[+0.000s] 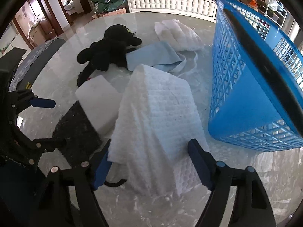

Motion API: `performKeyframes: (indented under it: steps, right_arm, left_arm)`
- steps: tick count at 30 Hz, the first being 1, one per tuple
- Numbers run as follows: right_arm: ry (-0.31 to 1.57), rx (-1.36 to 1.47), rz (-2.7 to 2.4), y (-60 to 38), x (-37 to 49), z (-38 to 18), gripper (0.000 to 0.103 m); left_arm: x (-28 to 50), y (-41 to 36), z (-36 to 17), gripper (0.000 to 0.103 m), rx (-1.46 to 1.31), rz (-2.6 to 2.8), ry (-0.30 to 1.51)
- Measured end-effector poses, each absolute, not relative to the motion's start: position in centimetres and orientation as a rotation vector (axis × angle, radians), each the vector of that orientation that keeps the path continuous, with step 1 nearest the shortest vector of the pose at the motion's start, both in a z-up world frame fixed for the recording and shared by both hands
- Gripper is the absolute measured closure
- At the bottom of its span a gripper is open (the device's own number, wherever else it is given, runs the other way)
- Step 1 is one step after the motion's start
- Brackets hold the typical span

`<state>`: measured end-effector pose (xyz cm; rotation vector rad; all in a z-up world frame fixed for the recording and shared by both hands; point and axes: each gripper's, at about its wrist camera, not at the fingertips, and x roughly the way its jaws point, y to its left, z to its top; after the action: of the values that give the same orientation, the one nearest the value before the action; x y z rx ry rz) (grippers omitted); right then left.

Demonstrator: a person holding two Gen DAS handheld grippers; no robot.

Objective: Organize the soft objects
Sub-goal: 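Grasp the white textured towel with the right tool while the left tool grasps the black fabric square, then carry the white towel into the blue basket and open the right tool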

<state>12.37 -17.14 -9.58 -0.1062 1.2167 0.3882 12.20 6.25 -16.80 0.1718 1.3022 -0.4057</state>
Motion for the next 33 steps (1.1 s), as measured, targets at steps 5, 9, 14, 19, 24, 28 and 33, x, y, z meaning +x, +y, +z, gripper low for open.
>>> performKeyframes:
  steps: [5, 9, 14, 19, 24, 28, 33]
  right_arm:
    - [1.219, -0.103, 0.38, -18.0, 12.2, -9.1, 0.038]
    - [1.211, -0.131, 0.375, -18.9, 11.0, -8.8, 0.045]
    - [1.196, -0.146, 0.367, -19.2, 10.3, -8.5, 0.059]
    - [1.175, -0.141, 0.36, -19.6, 9.0, -8.1, 0.078]
    - [1.153, -0.143, 0.345, -19.3, 8.2, -7.1, 0.086]
    - [1.13, -0.132, 0.329, -19.7, 7.5, -5.3, 0.087]
    - [1.092, -0.158, 0.333, -19.5, 5.9, -2.3, 0.087]
  left_arm:
    - [12.0, 5.1, -17.1, 0.011, 0.232, -0.382, 1.301]
    - [11.7, 4.4, -17.0, 0.028, 0.235, -0.374, 1.301]
    - [10.6, 3.8, -15.8, 0.062, 0.22, -0.397, 1.29]
    - [9.7, 4.2, -15.3, 0.093, 0.134, -0.453, 1.322]
    - [9.3, 5.5, -14.6, 0.093, 0.112, -0.433, 1.291]
    - [9.4, 7.0, -13.1, 0.093, 0.079, -0.438, 1.224]
    - [8.5, 7.2, -9.7, 0.093, 0.054, -0.442, 1.14]
